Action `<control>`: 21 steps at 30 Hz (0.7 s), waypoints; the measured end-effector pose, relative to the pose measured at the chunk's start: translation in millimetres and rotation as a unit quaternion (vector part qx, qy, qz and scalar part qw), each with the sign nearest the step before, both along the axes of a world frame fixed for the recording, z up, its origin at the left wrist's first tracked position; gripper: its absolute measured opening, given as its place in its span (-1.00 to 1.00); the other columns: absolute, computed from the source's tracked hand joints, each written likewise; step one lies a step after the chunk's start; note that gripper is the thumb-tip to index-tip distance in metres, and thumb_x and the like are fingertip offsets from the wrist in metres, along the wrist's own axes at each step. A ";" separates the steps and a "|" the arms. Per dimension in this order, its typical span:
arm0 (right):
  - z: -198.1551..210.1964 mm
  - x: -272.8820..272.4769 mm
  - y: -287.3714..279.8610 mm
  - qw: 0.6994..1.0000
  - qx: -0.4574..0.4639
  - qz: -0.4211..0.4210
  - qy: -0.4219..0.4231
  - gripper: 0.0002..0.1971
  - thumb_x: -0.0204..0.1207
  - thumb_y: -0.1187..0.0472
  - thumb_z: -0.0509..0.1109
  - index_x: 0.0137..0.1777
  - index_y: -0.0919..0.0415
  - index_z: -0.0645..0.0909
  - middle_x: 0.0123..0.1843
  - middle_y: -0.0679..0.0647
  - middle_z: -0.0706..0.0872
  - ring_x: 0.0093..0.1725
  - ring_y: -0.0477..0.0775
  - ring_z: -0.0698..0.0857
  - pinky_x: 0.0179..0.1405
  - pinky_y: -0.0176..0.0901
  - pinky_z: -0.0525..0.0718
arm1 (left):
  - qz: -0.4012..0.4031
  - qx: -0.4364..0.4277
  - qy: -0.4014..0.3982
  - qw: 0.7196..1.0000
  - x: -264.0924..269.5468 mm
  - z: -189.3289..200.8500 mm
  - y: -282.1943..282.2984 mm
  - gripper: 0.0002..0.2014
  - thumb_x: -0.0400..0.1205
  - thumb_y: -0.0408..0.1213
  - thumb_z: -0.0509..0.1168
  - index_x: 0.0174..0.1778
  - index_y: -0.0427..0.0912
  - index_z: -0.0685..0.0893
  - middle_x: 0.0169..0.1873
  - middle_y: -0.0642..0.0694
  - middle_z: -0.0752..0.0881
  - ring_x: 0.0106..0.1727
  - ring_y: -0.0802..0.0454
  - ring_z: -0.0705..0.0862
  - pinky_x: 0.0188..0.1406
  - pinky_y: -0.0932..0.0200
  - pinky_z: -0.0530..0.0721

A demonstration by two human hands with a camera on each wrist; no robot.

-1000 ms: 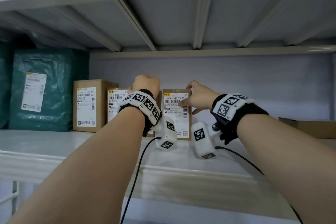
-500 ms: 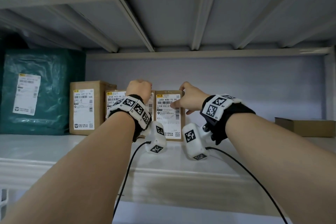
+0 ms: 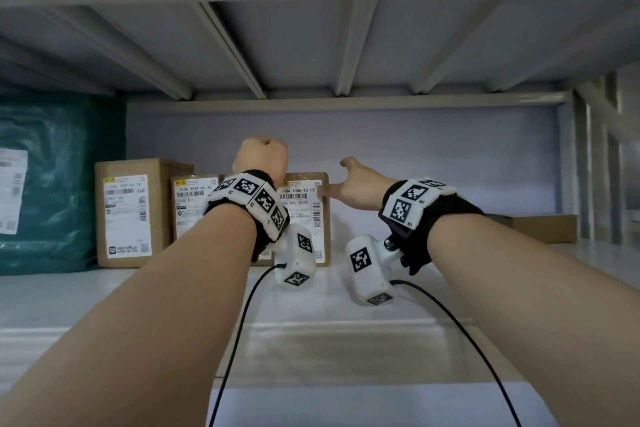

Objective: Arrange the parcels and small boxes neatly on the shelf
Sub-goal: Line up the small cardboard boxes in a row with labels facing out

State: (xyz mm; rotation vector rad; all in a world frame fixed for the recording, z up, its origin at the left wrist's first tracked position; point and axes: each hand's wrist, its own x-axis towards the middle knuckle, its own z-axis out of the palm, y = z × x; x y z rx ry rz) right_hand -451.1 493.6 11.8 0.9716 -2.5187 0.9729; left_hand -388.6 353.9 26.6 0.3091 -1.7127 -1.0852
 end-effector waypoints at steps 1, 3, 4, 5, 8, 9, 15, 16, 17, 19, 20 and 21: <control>0.1 1.4 6.6 1.000 -0.001 -0.009 0.001 -0.16 0.54 -0.14 0.34 0.67 0.21 0.04 0.53 0.22 0.46 0.40 0.22 0.56 0.28 -0.06 0.55 | -0.011 0.000 0.005 1.000 -2.8 2.2 8.3 -0.78 0.54 -0.27 0.20 -0.12 -0.17 0.78 0.04 -0.21 0.78 0.14 -0.20 0.68 0.27 0.02 0.58; 0.1 3.4 21.0 1.000 -0.005 -0.030 0.002 -0.18 0.55 -0.14 0.33 0.66 0.25 0.07 0.53 0.22 0.46 0.42 0.21 0.54 0.27 -0.09 0.52 | -0.044 -0.001 0.005 0.999 -12.3 4.5 26.7 -0.81 0.55 -0.32 0.22 -0.20 -0.18 0.76 -0.12 -0.19 0.71 -0.02 -0.15 0.61 0.12 0.10 0.55; 0.1 3.6 29.6 0.999 -0.006 -0.043 0.005 -0.20 0.56 -0.13 0.32 0.65 0.26 0.09 0.51 0.22 0.48 0.40 0.20 0.55 0.24 -0.11 0.51 | -0.064 -0.006 0.003 0.998 -17.9 4.3 38.6 -0.82 0.55 -0.35 0.22 -0.19 -0.19 0.75 -0.16 -0.15 0.65 -0.08 -0.12 0.56 0.05 0.12 0.53; 0.2 3.6 39.1 0.998 -0.004 -0.055 0.009 -0.21 0.56 -0.13 0.32 0.64 0.28 0.12 0.44 0.21 0.53 0.35 0.19 0.57 0.18 -0.12 0.51 | -0.082 -0.012 0.002 0.997 -23.5 2.8 51.3 -0.84 0.55 -0.37 0.22 -0.19 -0.19 0.72 -0.18 -0.13 0.61 -0.11 -0.10 0.51 -0.01 0.12 0.52; 1.6 1.8 65.9 0.996 0.012 -0.089 0.013 -0.23 0.56 -0.14 0.31 0.61 0.31 0.18 0.21 0.18 0.59 0.08 0.13 0.58 0.01 -0.14 0.50 | -0.128 -0.032 -0.006 0.991 -37.4 -3.7 84.0 -0.84 0.56 -0.39 0.22 -0.27 -0.14 0.67 -0.17 -0.18 0.65 -0.09 -0.13 0.55 0.08 0.08 0.57; 2.1 0.8 75.3 0.994 0.020 -0.102 0.016 -0.25 0.56 -0.14 0.31 0.60 0.32 0.21 0.28 0.20 0.59 0.10 0.16 0.60 0.04 -0.12 0.53 | -0.141 -0.038 -0.012 0.989 -41.5 -6.0 93.2 -0.81 0.56 -0.39 0.21 -0.26 -0.15 0.71 -0.11 -0.22 0.71 -0.02 -0.16 0.61 0.18 0.06 0.58; 2.1 -14.3 132.3 0.986 0.060 -0.158 0.014 -0.39 0.59 -0.15 0.27 0.43 0.33 0.41 0.25 0.22 0.60 0.06 0.20 0.62 -0.03 -0.15 0.49 | -0.189 -0.049 -0.028 0.980 -59.9 -8.4 144.6 -0.69 0.59 -0.40 0.18 0.14 -0.31 0.76 0.21 -0.23 0.74 0.31 -0.17 0.63 0.36 0.10 0.51; 2.1 -18.6 140.7 0.985 0.066 -0.161 0.013 -0.49 0.59 -0.15 0.26 0.28 0.30 0.49 0.12 0.20 0.58 -0.01 0.18 0.58 -0.06 -0.15 0.47 | -0.194 -0.051 -0.034 0.979 -63.4 -7.7 153.0 -0.69 0.59 -0.39 0.17 0.16 -0.31 0.75 0.23 -0.23 0.73 0.32 -0.17 0.62 0.39 0.08 0.51; 1.7 -23.4 149.0 0.984 0.071 -0.165 0.011 -0.57 0.59 -0.15 0.26 0.11 0.27 0.49 0.01 0.17 0.55 -0.06 0.17 0.56 -0.09 -0.14 0.47 | -0.199 -0.053 -0.041 0.978 -67.4 -7.4 161.7 -0.67 0.60 -0.39 0.17 0.19 -0.31 0.74 0.25 -0.23 0.72 0.33 -0.17 0.62 0.42 0.06 0.50; 1.1 -32.3 165.6 0.982 0.077 -0.173 0.006 -0.60 0.59 -0.15 0.26 -0.13 0.25 0.43 -0.16 0.11 0.51 -0.11 0.16 0.53 -0.12 -0.14 0.45 | -0.206 -0.056 -0.050 0.976 -77.2 -6.3 179.7 -0.65 0.60 -0.38 0.16 0.24 -0.33 0.71 0.28 -0.23 0.70 0.36 -0.18 0.60 0.46 0.01 0.48; 0.4 -36.1 172.6 0.981 0.078 -0.175 0.006 -0.58 0.59 -0.15 0.25 -0.23 0.23 0.39 -0.24 0.08 0.47 -0.17 0.15 0.52 -0.17 -0.15 0.44 | -0.205 -0.057 -0.055 0.976 -82.5 -5.4 186.7 -0.65 0.60 -0.37 0.16 0.25 -0.34 0.70 0.28 -0.24 0.70 0.36 -0.19 0.60 0.46 -0.01 0.49; 0.4 -40.6 180.7 0.981 0.081 -0.176 0.007 -0.56 0.59 -0.15 0.25 -0.31 0.21 0.35 -0.31 0.07 0.43 -0.26 0.11 0.49 -0.26 -0.17 0.43 | -0.203 -0.060 -0.061 0.975 -89.1 -3.9 195.2 -0.65 0.60 -0.36 0.17 0.25 -0.34 0.70 0.27 -0.26 0.71 0.35 -0.20 0.61 0.45 -0.02 0.49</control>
